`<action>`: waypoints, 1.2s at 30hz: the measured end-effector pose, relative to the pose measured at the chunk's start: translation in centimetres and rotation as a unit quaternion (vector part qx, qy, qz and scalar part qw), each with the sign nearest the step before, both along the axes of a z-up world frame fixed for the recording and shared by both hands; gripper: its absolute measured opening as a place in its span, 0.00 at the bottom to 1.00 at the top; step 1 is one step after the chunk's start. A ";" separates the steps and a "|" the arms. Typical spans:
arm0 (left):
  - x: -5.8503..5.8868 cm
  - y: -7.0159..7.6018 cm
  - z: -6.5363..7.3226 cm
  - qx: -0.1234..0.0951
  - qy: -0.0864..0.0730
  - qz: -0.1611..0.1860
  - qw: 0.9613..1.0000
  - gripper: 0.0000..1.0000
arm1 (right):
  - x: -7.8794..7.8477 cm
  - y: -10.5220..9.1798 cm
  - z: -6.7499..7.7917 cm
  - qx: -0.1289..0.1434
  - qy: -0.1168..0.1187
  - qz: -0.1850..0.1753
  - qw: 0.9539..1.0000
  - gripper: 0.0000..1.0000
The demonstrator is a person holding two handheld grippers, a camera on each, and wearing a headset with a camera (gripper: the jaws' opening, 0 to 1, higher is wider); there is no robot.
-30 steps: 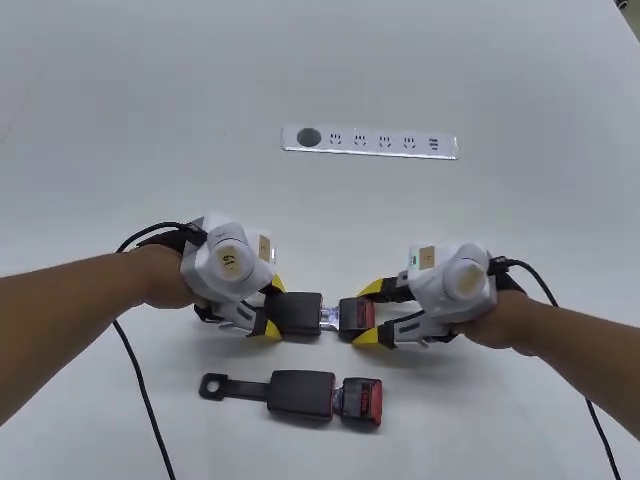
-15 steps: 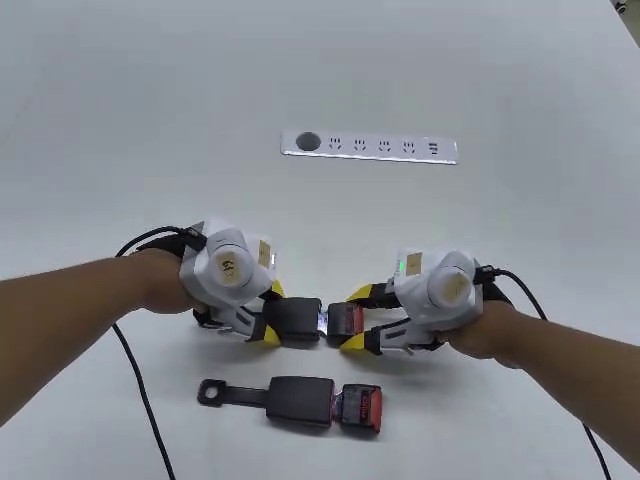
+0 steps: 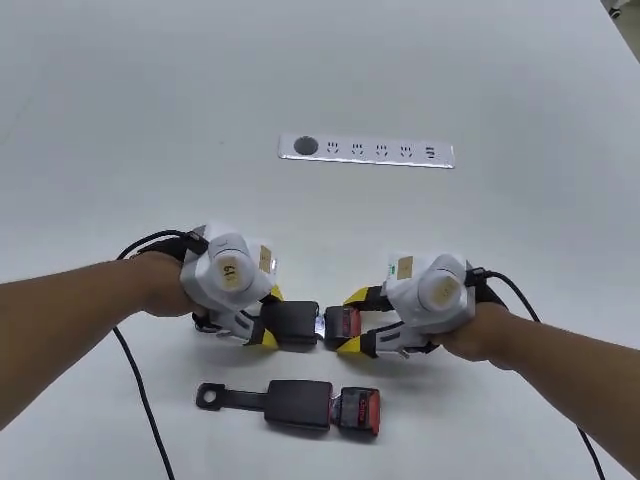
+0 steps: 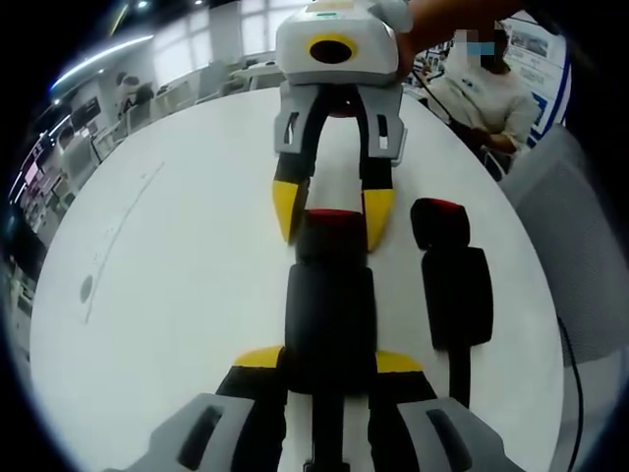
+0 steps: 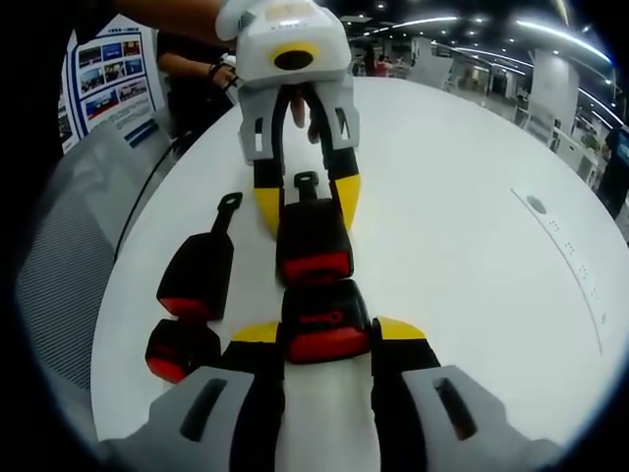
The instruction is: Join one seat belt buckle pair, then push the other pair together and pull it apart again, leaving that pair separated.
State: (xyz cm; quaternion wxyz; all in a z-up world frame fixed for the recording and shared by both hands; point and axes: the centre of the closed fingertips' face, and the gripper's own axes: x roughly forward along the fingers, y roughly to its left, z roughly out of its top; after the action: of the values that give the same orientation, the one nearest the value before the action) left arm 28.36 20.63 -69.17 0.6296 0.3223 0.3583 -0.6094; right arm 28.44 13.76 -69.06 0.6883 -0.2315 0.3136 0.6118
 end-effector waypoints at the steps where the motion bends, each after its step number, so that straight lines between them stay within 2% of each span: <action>1: 0.0 0.0 0.0 0.000 0.000 -0.001 1.000 0.32 | 0.1 0.0 -0.1 -0.002 0.000 0.001 1.000 0.33; 17: 0.2 0.1 -0.1 -0.012 -0.002 -0.008 1.000 0.32 | 0.1 0.0 -0.3 -0.010 -0.004 0.013 1.000 0.33; 24: 0.3 0.2 -0.1 -0.009 -0.004 -0.011 1.000 0.32 | 0.2 0.0 -0.4 -0.020 -0.010 0.023 0.999 0.33; 36: -0.1 -0.2 0.1 -0.012 -0.007 -0.013 1.000 0.32 | 0.0 0.0 -0.2 -0.022 -0.013 0.027 0.999 0.33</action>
State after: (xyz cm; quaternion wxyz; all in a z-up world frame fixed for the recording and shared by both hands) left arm 28.23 20.46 -69.02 0.6276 0.3237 0.3427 -0.6196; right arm 28.46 13.78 -69.22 0.6704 -0.2626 0.3115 0.6202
